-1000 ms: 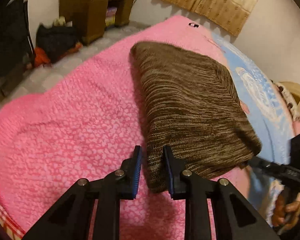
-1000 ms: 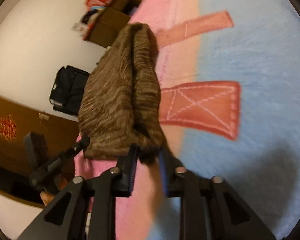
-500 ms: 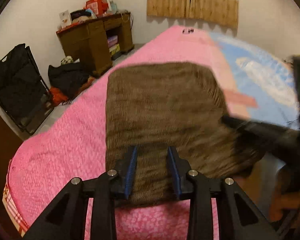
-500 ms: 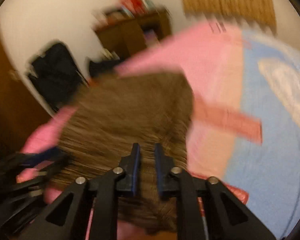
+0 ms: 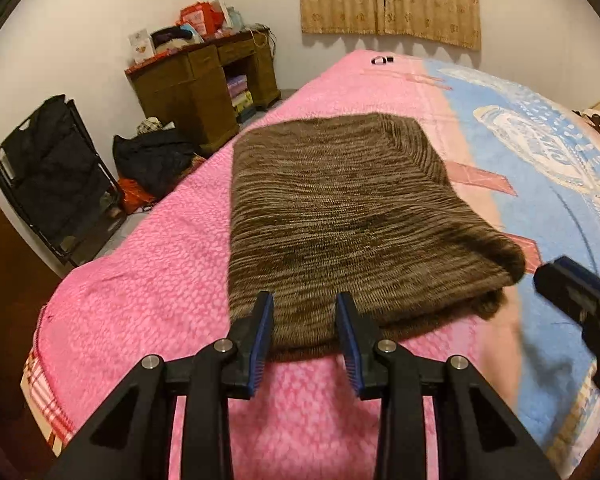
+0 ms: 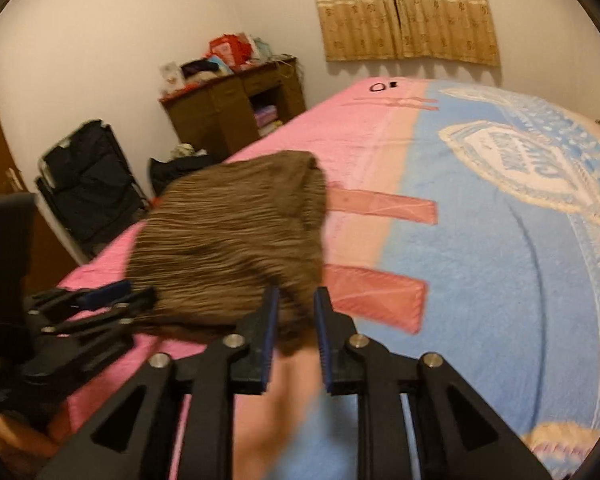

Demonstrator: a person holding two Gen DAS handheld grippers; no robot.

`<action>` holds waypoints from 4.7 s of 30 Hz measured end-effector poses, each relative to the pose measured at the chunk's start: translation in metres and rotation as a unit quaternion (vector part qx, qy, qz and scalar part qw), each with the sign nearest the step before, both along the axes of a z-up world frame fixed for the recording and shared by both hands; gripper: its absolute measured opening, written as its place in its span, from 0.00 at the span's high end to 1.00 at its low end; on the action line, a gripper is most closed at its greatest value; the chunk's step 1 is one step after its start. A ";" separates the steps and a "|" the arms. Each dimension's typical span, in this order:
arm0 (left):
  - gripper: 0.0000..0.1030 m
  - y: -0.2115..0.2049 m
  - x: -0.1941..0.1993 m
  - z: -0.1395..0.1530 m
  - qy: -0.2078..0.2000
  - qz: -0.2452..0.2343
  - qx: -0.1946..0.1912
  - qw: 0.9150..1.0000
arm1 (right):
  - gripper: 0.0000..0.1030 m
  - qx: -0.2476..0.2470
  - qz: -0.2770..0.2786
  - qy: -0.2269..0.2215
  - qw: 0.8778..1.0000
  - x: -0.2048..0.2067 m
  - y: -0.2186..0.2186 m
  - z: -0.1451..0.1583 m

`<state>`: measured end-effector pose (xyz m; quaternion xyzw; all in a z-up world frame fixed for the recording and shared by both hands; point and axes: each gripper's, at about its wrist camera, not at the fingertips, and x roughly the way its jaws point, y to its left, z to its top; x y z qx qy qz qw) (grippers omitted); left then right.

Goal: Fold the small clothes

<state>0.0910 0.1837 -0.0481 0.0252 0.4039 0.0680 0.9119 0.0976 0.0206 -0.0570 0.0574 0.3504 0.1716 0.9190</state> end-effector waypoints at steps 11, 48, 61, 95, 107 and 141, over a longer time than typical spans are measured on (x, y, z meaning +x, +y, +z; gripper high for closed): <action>0.34 -0.001 -0.055 0.020 -0.032 0.032 -0.022 0.999 | 0.24 0.008 -0.031 -0.018 0.999 -0.058 0.010 0.026; 0.33 -0.045 -0.137 0.087 -0.077 -0.053 -0.116 0.989 | 0.00 -0.058 -0.191 -0.201 0.959 -0.156 -0.014 0.105; 0.13 -0.017 -0.167 0.134 -0.207 0.050 0.015 0.977 | 0.00 -0.040 -0.156 -0.232 0.959 -0.159 0.008 0.131; 0.12 -0.021 -0.163 0.137 -0.184 0.033 0.026 0.982 | 0.00 -0.030 -0.156 -0.224 0.962 -0.165 0.010 0.123; 0.12 -0.019 -0.164 0.136 -0.181 0.038 0.027 0.982 | 0.00 -0.030 -0.155 -0.222 0.962 -0.164 0.010 0.123; 0.12 -0.016 -0.159 0.129 -0.171 0.047 0.034 0.984 | 0.00 -0.028 -0.155 -0.220 0.963 -0.164 0.006 0.121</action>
